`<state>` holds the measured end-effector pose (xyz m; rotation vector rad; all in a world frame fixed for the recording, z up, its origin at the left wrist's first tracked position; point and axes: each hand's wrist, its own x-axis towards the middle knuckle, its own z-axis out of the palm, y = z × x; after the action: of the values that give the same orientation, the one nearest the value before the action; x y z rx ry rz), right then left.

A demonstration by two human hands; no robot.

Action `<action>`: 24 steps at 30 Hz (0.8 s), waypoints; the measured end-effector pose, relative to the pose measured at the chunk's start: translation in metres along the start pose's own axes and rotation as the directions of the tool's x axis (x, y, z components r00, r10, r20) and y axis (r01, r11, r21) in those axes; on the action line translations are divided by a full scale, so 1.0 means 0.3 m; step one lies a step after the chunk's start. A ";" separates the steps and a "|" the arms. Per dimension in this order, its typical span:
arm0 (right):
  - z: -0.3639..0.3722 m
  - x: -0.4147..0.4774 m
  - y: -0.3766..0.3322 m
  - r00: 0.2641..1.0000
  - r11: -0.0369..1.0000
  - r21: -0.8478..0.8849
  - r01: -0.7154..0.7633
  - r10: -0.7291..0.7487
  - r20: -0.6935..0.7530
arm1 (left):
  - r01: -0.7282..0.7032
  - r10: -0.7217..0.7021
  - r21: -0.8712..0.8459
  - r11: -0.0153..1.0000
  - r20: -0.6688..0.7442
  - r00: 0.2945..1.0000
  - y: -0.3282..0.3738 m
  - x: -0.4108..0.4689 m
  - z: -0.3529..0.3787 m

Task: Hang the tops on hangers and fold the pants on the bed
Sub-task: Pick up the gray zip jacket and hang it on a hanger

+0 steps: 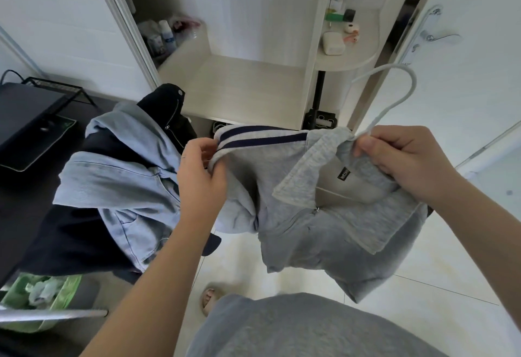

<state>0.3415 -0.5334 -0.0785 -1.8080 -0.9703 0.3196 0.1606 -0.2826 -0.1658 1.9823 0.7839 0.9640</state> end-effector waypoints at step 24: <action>0.024 -0.014 -0.009 0.997 0.998 -0.013 0.058 -0.057 0.042 | 0.081 -0.002 -0.147 0.986 0.471 0.882 0.083 0.075 -0.149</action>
<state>0.3333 -0.5314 -0.0803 -1.7890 -1.0543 0.3163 0.1398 -0.2608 -0.1188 1.9328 0.4543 0.4658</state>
